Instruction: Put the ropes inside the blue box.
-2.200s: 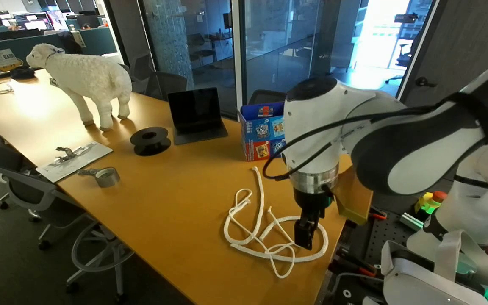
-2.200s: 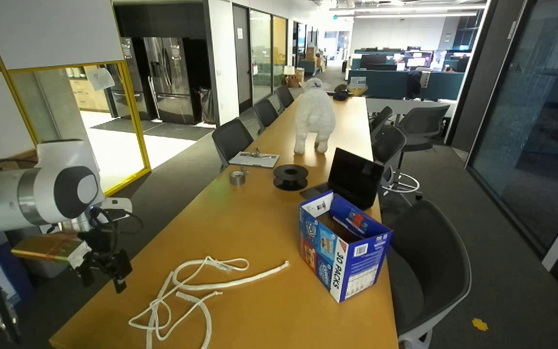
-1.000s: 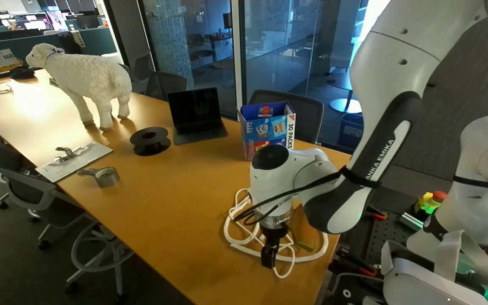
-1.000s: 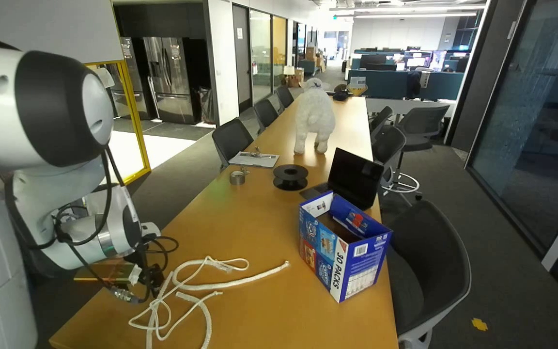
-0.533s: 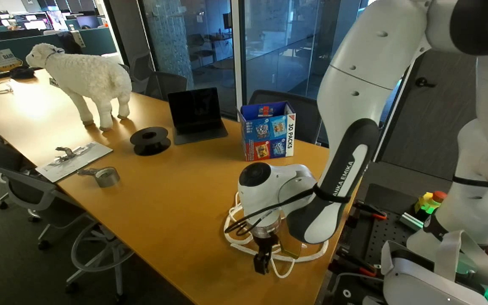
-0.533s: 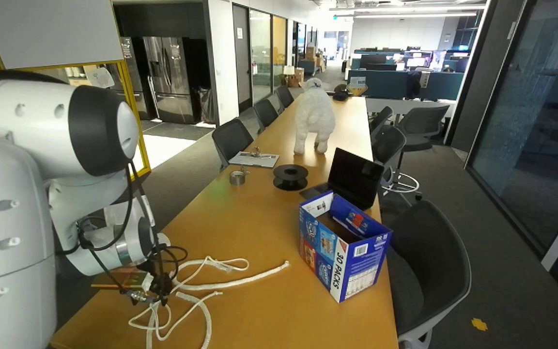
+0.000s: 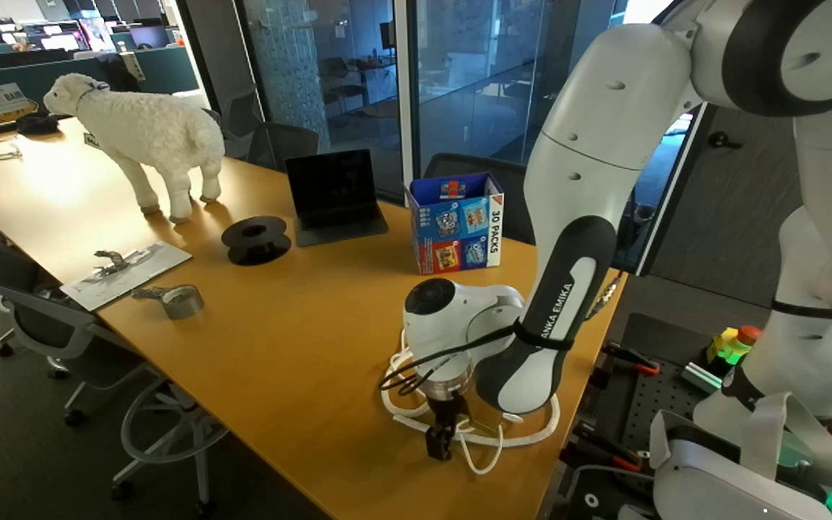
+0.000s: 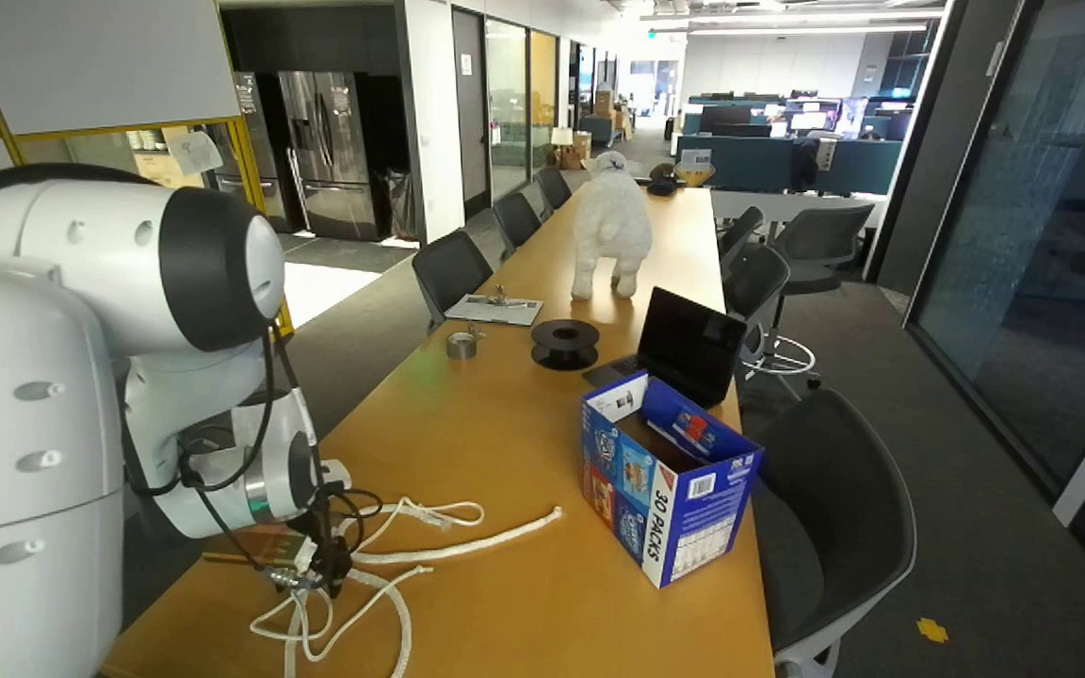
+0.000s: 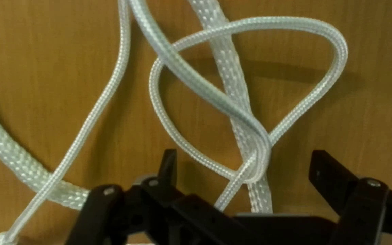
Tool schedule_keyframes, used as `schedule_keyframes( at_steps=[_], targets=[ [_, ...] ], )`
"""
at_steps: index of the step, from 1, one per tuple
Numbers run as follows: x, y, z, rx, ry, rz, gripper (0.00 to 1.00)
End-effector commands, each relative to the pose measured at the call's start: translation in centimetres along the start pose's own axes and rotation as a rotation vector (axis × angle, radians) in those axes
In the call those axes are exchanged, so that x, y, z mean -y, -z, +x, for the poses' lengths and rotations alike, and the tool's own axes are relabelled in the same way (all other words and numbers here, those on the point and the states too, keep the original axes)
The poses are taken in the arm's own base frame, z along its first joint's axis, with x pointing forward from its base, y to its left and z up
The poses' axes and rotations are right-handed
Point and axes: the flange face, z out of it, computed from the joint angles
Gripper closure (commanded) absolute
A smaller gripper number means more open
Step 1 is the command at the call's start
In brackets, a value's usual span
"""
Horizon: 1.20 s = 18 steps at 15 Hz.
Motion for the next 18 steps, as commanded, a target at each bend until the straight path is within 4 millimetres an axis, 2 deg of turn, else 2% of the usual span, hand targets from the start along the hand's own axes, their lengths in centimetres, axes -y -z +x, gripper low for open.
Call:
schedule_keyframes(
  at_steps=[1,6,11,13,18],
  targets=[
    [-1.2,1.2,0.6,-0.038,-0.045,0.083,0.00],
    [-2.7,1.4,0.5,-0.051,-0.098,0.151,0.00],
    [-2.9,1.1,-0.2,-0.041,-0.102,0.179,0.00],
    [-2.9,1.2,-0.3,-0.052,-0.097,0.181,0.26],
    [-3.3,1.6,-0.6,-0.067,-0.093,0.165,0.65]
  ],
)
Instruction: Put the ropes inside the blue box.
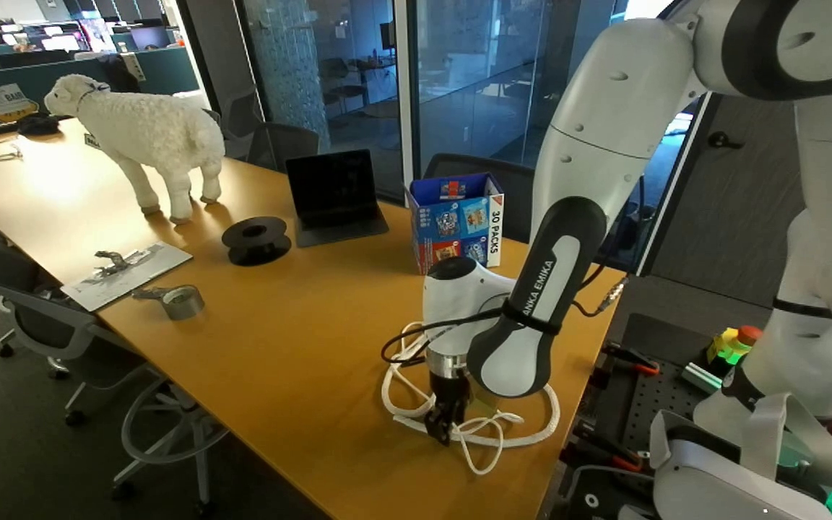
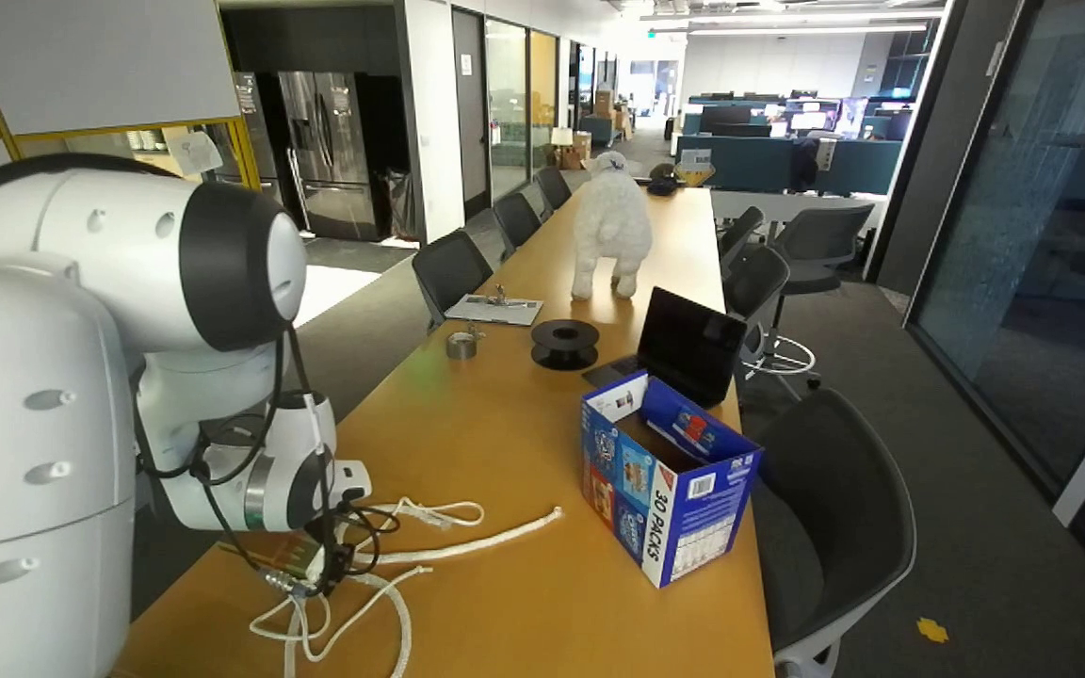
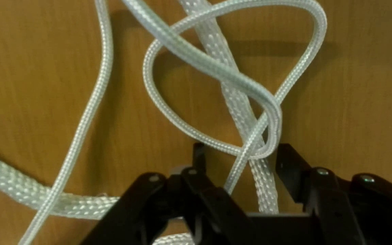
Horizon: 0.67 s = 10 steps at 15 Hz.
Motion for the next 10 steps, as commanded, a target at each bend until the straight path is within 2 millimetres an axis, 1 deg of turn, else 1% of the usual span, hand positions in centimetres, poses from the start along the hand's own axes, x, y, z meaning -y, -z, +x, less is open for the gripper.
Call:
schedule_keyframes(
  at_steps=[1,4,5,7,8,9,10],
  targets=[
    [-0.3,1.0,-0.6,-0.025,0.016,-0.001,0.72],
    [-0.7,1.1,-0.7,-0.017,0.023,-0.012,0.95],
    [-0.9,1.1,-0.8,-0.015,0.024,-0.016,0.99],
    [-1.6,1.4,-0.4,-0.018,0.020,-0.034,1.00],
    [-2.3,1.8,0.1,-0.026,0.016,-0.049,0.97],
    [-3.4,2.5,0.8,-0.040,0.010,-0.060,0.97],
    [-4.9,3.7,1.7,-0.062,-0.007,-0.083,0.97]
  ],
)
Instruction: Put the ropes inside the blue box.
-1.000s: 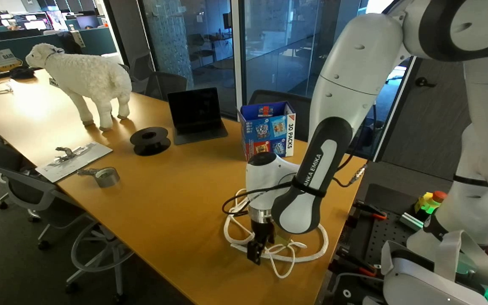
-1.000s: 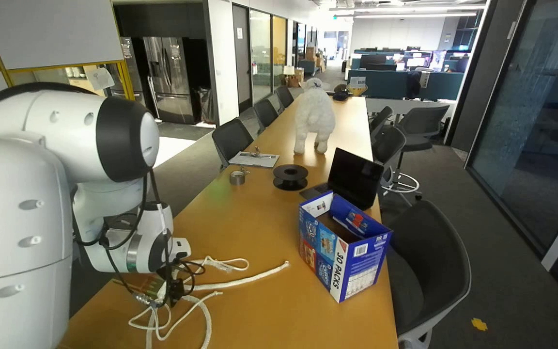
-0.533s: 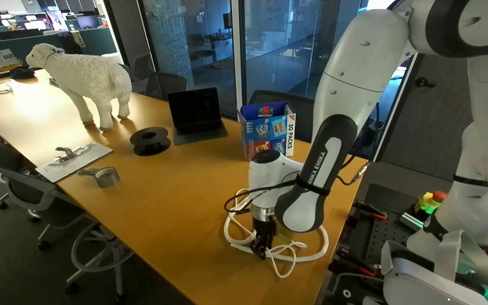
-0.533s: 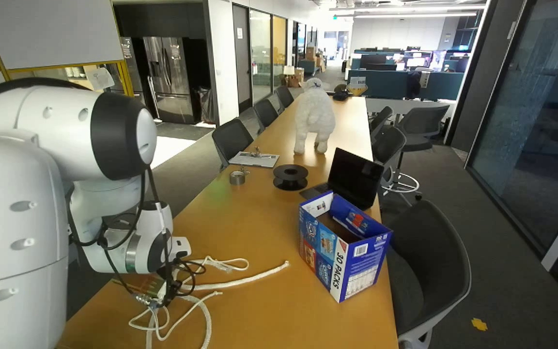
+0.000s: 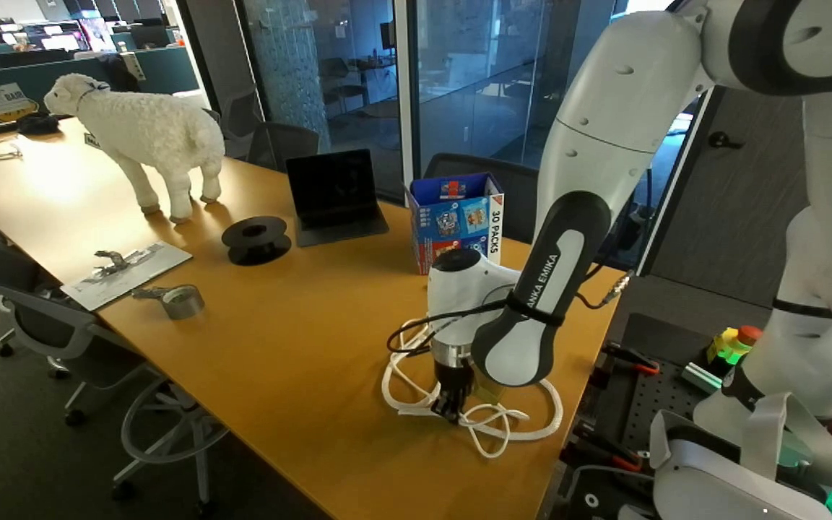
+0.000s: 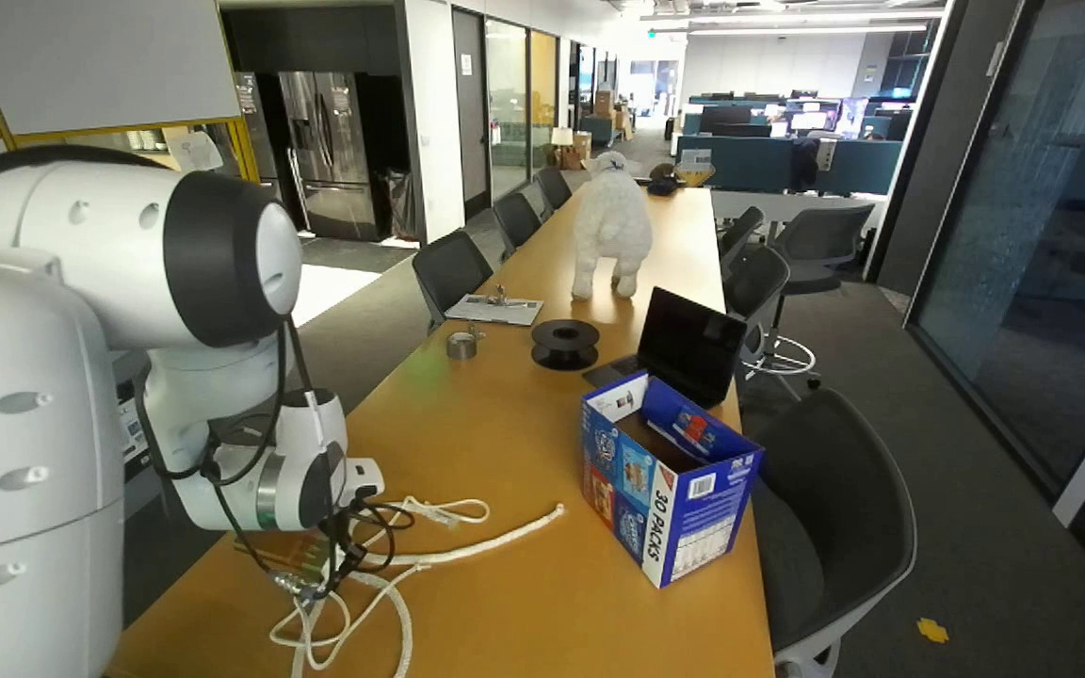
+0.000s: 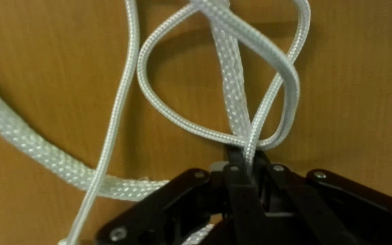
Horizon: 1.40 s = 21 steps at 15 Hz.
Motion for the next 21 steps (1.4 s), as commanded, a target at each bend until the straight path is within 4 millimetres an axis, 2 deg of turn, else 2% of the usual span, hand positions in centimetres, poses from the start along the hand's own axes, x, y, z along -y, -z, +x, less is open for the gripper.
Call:
schedule_keyframes(
  at_steps=[1,5,8,11,14,16,21],
  targets=[
    [-4.9,4.5,2.3,-0.077,-0.026,-0.073,0.97],
    [-13.2,11.6,5.7,-0.203,-0.082,-0.183,0.97],
    [-18.7,18.7,8.0,-0.295,-0.132,-0.307,0.97],
    [-22.9,26.5,9.6,-0.356,-0.234,-0.416,0.97],
    [-25.9,34.5,10.8,-0.404,-0.368,-0.468,0.97],
    [-27.1,39.9,11.3,-0.445,-0.455,-0.497,0.97],
    [-27.7,52.8,11.8,-0.556,-0.628,-0.568,0.97]
  ],
)
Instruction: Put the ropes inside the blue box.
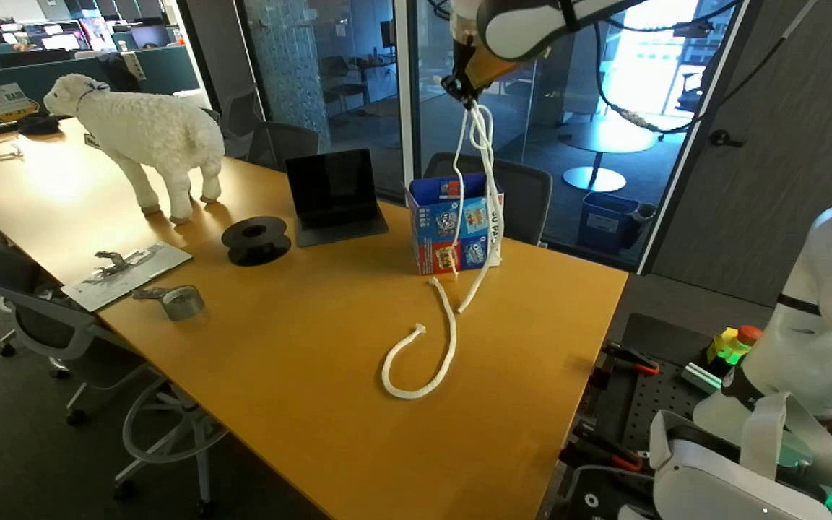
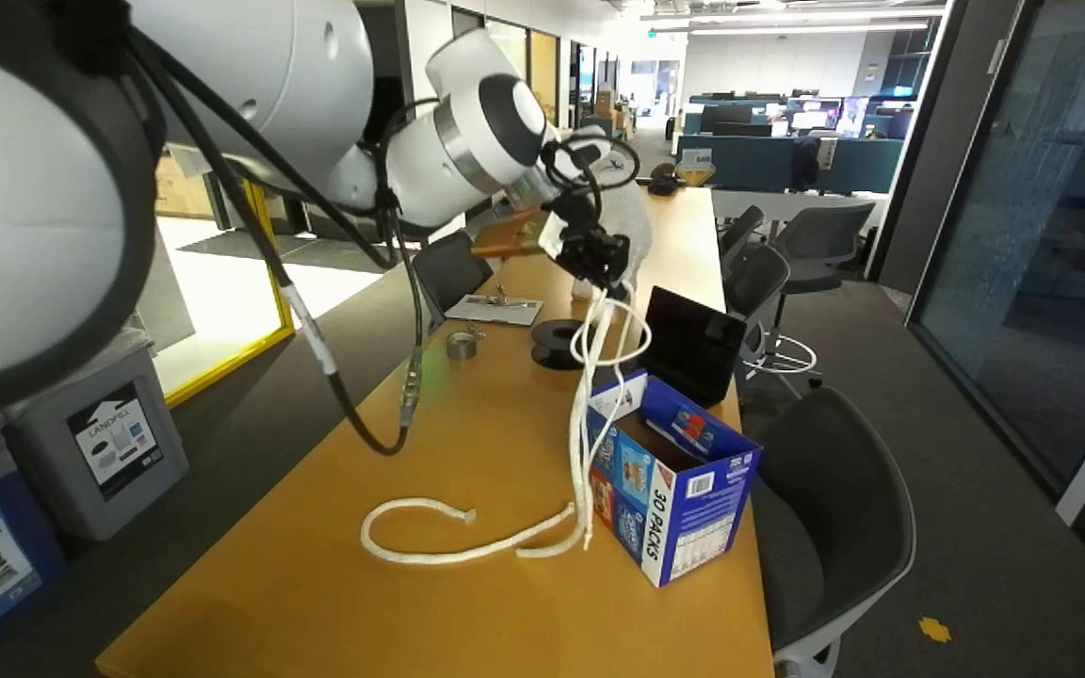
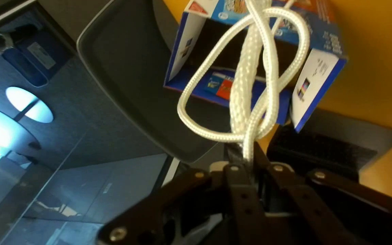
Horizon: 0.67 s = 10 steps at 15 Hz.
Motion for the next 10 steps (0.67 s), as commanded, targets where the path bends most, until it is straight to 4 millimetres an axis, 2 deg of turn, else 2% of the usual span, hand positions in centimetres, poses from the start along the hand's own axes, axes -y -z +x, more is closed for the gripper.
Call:
schedule_keyframes(
  at_steps=[1,3,6,10],
  targets=[
    [-2.3,7.0,5.2,-0.080,-0.133,-0.086,0.97],
    [-3.8,10.4,7.3,-0.113,-0.200,-0.115,0.97],
    [-5.3,15.1,9.3,-0.158,-0.316,-0.146,0.97],
    [-6.3,18.1,11.3,-0.186,-0.455,-0.170,0.97]
  ],
)
